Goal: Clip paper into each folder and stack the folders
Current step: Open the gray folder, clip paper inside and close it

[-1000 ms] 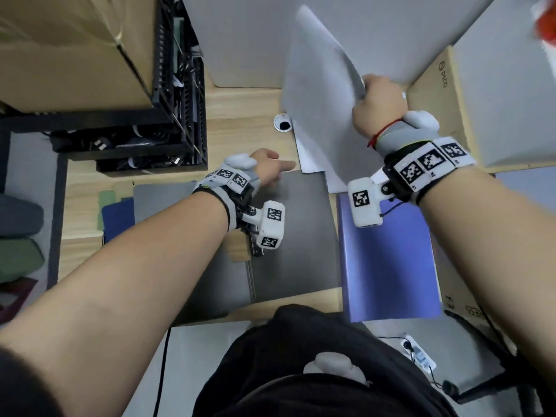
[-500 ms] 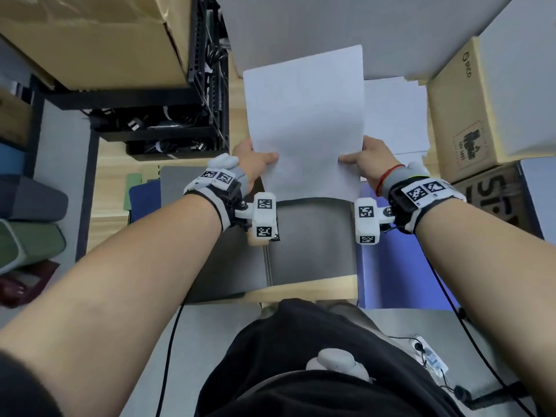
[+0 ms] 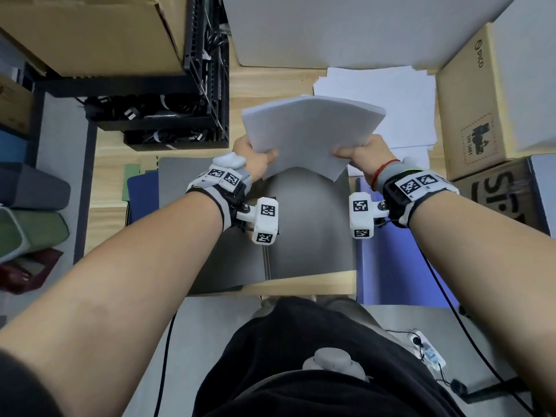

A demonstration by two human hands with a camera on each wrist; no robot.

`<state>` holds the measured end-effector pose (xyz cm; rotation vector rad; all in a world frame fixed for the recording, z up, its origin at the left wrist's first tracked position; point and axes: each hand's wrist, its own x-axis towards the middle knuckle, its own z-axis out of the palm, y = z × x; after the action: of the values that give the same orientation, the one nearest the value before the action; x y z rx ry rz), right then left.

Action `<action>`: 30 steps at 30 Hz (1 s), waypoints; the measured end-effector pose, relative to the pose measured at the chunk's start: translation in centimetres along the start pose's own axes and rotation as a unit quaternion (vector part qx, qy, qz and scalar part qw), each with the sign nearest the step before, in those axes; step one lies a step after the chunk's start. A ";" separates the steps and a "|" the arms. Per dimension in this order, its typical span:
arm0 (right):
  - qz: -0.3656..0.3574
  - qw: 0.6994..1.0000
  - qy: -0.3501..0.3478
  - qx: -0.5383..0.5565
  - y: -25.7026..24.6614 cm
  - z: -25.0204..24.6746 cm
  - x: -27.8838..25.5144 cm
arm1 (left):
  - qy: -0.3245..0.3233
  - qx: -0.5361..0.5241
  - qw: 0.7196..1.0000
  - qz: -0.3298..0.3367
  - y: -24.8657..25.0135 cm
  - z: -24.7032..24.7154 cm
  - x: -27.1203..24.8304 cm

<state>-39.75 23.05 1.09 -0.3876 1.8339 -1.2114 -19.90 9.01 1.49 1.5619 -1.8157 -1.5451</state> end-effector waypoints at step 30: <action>0.010 0.989 -0.004 -0.149 0.7 -0.6 0.9 | -0.040 0.212 0.976 -0.039 -1.2 0.6 0.6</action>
<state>-40.63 23.16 0.09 -0.5390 2.0116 -0.9202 -19.95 9.07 0.00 1.7918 -2.2689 -1.3260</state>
